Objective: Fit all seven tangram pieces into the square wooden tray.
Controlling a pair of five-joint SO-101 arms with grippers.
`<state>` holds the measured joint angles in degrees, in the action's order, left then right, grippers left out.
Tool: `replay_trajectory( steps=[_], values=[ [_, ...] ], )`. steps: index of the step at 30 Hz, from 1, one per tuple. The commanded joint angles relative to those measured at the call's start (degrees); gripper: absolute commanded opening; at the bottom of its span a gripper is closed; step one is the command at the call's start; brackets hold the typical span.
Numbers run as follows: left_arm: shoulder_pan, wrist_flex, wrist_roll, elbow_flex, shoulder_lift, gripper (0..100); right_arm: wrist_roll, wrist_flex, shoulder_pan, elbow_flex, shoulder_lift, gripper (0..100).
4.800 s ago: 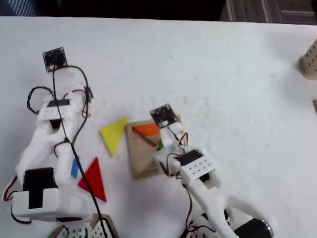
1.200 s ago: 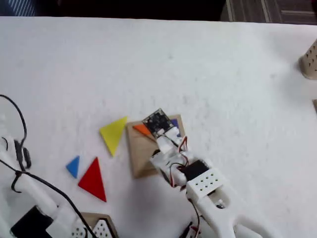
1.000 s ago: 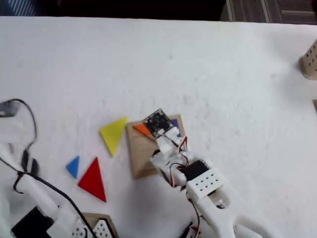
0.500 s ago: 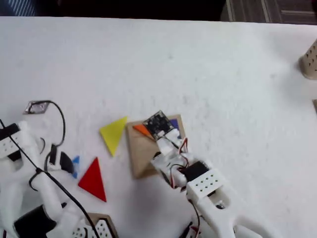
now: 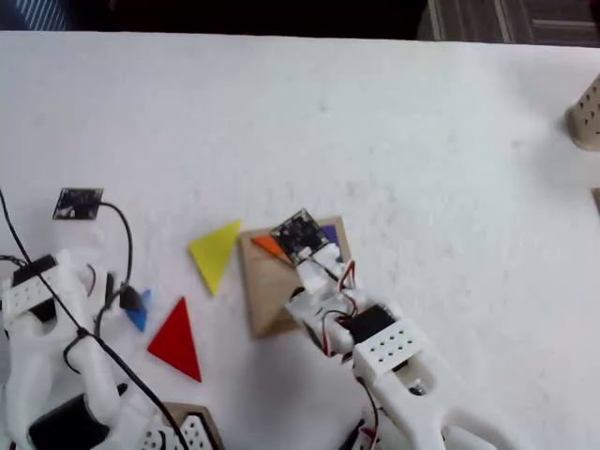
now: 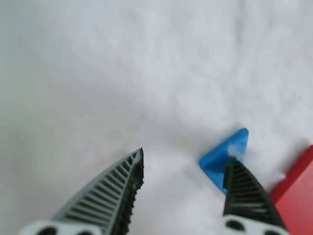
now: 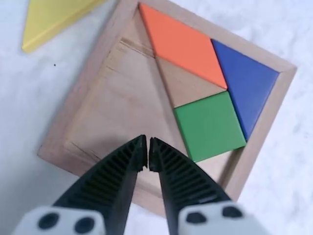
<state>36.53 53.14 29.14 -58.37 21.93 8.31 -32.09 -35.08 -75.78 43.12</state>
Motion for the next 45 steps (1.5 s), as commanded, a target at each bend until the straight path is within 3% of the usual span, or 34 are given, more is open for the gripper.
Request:
replay_trajectory(
  steps=[1, 5, 20, 27, 30, 40, 45],
  values=[
    [-3.12, 0.53, 0.7, -0.79, 0.13, 24, 0.97, -0.04, 0.4, 0.26, 1.89, 1.8],
    [-3.82, 2.64, 0.7, -0.53, 0.57, 31, 0.97, -0.04, 0.4, 0.26, 1.89, 1.8],
    [-3.91, 3.08, 0.09, -1.49, 0.22, 29, 0.97, -0.04, 0.4, 0.26, 1.89, 1.8],
    [-9.98, 2.81, 0.09, -2.99, 0.57, 11, 0.97, -0.04, 0.48, 0.26, 1.89, 1.8],
    [-11.3, 2.46, 0.0, -2.99, 0.48, 11, 0.97, -0.04, 0.48, 0.26, 1.89, 1.8],
    [-11.21, 2.37, -5.27, -2.2, 0.57, 12, 0.97, -0.04, 0.48, 0.26, 1.63, 1.8],
    [-10.95, -1.14, -17.14, -2.11, 0.66, 12, 0.97, -0.04, 0.48, 0.26, 1.54, 1.8]
  ],
)
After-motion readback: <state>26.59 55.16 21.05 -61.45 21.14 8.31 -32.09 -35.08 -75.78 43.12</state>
